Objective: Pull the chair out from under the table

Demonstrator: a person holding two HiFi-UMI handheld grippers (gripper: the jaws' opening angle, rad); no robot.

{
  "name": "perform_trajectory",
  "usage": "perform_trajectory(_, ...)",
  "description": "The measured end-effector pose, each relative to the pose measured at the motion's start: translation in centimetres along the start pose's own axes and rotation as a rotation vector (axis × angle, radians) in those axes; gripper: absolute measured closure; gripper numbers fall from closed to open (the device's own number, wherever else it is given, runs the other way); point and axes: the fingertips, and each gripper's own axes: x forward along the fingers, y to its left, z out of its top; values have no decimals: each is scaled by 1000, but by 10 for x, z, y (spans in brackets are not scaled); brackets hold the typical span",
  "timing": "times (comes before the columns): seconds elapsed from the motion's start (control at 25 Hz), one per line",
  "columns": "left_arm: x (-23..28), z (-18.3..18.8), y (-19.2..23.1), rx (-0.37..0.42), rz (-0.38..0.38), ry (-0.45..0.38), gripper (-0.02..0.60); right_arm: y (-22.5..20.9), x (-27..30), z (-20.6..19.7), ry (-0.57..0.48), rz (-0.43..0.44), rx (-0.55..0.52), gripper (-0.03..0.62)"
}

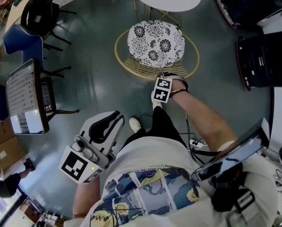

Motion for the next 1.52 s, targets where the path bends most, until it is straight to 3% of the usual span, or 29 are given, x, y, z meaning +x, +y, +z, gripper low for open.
perform_trajectory(0.76, -35, -22, -39, 39, -60, 1, 551, 83, -8, 1, 8, 9, -7, 576)
perform_trajectory(1.52, -80, -45, -70, 64, -67, 1, 551, 151, -15, 1, 18, 19, -10, 576)
